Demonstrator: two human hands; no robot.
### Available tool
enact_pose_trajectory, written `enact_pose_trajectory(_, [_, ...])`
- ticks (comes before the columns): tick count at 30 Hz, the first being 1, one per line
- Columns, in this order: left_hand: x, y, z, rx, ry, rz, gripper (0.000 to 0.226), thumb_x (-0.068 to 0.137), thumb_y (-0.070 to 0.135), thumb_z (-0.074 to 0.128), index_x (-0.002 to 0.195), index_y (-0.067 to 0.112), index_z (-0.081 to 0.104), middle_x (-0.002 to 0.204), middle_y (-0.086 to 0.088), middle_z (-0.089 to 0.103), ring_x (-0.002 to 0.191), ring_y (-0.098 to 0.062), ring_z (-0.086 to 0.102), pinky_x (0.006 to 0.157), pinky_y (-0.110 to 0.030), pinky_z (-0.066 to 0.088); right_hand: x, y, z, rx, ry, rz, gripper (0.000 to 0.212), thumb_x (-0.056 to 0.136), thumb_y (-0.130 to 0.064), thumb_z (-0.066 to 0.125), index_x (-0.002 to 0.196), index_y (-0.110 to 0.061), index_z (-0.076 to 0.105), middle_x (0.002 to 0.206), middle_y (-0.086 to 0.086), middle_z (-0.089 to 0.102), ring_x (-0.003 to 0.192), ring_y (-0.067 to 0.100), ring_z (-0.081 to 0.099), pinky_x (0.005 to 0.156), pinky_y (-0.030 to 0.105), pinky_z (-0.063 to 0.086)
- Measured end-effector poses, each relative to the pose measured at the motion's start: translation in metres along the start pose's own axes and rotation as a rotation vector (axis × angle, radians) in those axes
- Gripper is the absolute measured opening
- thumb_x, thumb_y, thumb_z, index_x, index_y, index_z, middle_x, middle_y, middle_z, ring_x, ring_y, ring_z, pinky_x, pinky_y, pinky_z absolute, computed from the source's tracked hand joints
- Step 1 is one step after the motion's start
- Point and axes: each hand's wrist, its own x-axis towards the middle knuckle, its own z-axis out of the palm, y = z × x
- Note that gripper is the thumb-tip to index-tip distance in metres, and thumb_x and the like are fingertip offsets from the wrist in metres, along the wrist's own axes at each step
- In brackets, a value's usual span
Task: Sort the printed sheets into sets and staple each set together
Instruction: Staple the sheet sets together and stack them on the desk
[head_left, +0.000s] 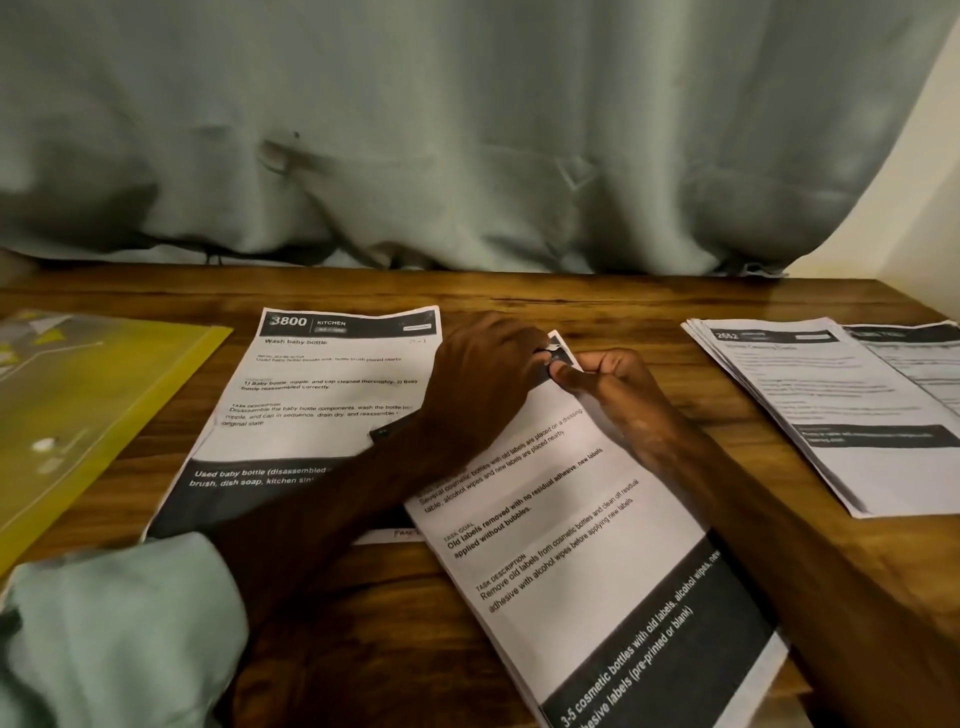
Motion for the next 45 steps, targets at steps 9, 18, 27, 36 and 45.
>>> enact_pose_trajectory(9, [0.003, -0.018, 0.012, 0.069, 0.037, 0.137, 0.018, 0.094, 0.027, 0.065, 0.095, 0.012, 0.074, 0.099, -0.005, 0.072, 0.094, -0.029, 0.061, 0.074, -0.041, 0.049, -0.005, -0.004, 0.001, 0.024, -0.006, -0.001, 0.021, 0.1, -0.006, 0.058, 0.103, 0.009, 0.074, 0.099, 0.028, 0.074, 0.082, 0.031, 0.065, 0.077, 0.035, 0.05])
enact_pose_trajectory(18, [-0.002, -0.018, 0.012, 0.095, 0.069, 0.182, 0.018, 0.094, 0.026, 0.066, 0.102, 0.012, 0.075, 0.098, -0.005, 0.075, 0.085, -0.027, 0.065, 0.068, -0.037, 0.053, -0.004, -0.004, 0.001, 0.06, -0.001, 0.006, 0.018, 0.099, -0.001, 0.057, 0.106, 0.004, 0.073, 0.092, 0.016, 0.076, 0.073, 0.019, 0.073, 0.067, 0.024, 0.057])
enact_pose_trajectory(27, [-0.004, -0.018, 0.015, 0.172, 0.039, 0.15, 0.029, 0.096, 0.03, 0.065, 0.119, 0.015, 0.073, 0.11, -0.002, 0.074, 0.097, -0.023, 0.066, 0.063, -0.033, 0.052, 0.0, 0.002, 0.004, 0.11, -0.011, -0.003, 0.027, 0.098, 0.0, 0.058, 0.095, -0.013, 0.081, 0.102, 0.018, 0.077, 0.093, 0.03, 0.072, 0.098, 0.046, 0.052])
enact_pose_trajectory(36, [-0.005, -0.017, 0.012, 0.242, 0.009, 0.254, 0.034, 0.085, 0.013, 0.077, 0.118, 0.011, 0.072, 0.128, -0.008, 0.07, 0.105, -0.029, 0.066, 0.067, -0.034, 0.053, 0.0, -0.001, 0.005, 0.144, -0.024, -0.007, 0.02, 0.099, 0.003, 0.055, 0.103, -0.003, 0.074, 0.097, 0.015, 0.077, 0.086, 0.023, 0.073, 0.084, 0.031, 0.058])
enact_pose_trajectory(45, [-0.005, -0.016, 0.011, 0.231, 0.077, 0.299, 0.028, 0.088, 0.011, 0.074, 0.115, 0.006, 0.074, 0.121, -0.01, 0.072, 0.103, -0.026, 0.061, 0.063, -0.034, 0.052, 0.001, 0.0, 0.003, 0.156, -0.025, -0.024, 0.02, 0.098, 0.004, 0.056, 0.105, -0.002, 0.074, 0.101, 0.012, 0.078, 0.091, 0.021, 0.075, 0.081, 0.024, 0.056])
